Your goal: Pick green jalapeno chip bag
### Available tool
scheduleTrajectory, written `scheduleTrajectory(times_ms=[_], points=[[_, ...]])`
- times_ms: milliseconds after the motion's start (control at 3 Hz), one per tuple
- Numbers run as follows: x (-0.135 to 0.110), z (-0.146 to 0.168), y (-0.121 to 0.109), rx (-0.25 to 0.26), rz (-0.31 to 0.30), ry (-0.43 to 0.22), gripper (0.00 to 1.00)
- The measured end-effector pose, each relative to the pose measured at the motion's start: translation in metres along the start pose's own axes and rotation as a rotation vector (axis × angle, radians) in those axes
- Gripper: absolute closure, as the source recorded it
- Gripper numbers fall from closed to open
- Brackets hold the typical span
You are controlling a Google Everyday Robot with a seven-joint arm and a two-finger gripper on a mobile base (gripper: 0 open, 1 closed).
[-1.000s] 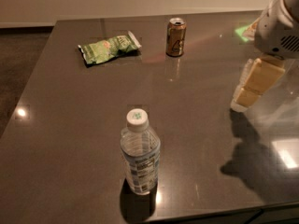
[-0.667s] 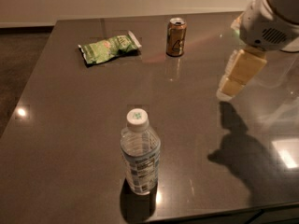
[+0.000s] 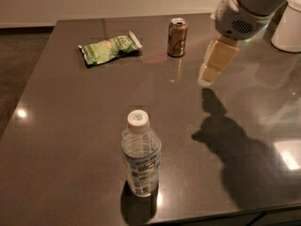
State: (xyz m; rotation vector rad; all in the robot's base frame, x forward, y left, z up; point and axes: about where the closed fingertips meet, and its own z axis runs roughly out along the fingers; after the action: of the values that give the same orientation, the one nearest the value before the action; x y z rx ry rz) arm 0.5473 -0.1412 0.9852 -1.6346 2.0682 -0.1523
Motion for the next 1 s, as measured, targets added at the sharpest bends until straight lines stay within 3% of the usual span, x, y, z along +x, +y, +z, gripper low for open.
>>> scheduleTrajectory(times_ms=[667, 1000], points=[[-0.036, 0.035, -0.021, 0.006, -0.073, -0.016, 0.00], [-0.069, 0.058, -0.031, 0.004, -0.126, -0.061, 0.00]])
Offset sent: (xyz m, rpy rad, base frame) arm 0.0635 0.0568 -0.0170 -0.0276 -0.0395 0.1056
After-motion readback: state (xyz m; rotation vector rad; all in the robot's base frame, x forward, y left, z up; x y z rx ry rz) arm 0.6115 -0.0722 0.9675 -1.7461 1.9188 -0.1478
